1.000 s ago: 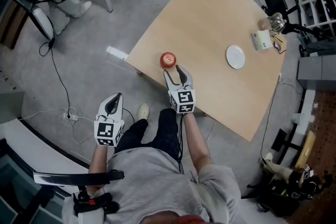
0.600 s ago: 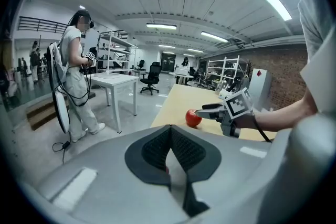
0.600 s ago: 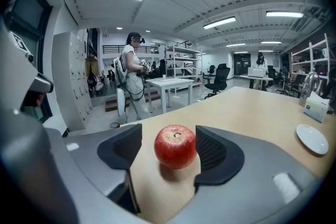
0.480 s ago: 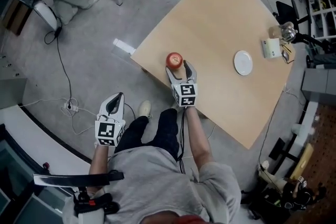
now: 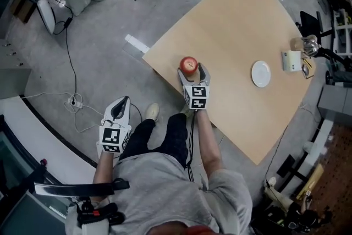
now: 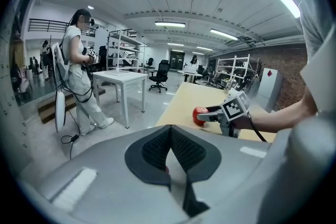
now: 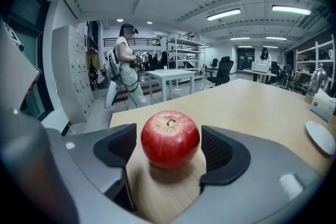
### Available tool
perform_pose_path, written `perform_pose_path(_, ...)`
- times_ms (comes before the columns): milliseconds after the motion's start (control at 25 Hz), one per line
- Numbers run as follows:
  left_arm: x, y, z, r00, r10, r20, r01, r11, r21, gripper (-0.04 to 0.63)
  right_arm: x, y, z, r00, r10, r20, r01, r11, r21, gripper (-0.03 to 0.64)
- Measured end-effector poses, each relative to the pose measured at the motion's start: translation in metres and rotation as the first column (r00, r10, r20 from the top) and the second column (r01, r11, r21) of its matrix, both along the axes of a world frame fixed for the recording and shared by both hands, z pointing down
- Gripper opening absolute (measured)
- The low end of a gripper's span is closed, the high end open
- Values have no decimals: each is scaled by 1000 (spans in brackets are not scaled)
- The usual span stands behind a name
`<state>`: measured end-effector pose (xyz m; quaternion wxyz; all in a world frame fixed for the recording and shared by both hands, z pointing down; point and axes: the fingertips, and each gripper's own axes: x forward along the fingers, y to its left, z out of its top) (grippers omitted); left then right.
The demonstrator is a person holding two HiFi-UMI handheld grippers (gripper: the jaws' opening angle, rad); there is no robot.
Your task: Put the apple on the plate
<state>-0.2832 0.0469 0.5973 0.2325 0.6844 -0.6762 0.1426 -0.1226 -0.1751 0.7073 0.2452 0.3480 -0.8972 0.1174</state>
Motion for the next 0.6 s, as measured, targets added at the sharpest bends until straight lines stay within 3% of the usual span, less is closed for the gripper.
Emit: perform_pose_path(600, 7, -3, 0, 999, -45, 6, 45, 999, -9, 20, -2, -7, 8, 1000, -20, 14, 20, 1000, -24, 380)
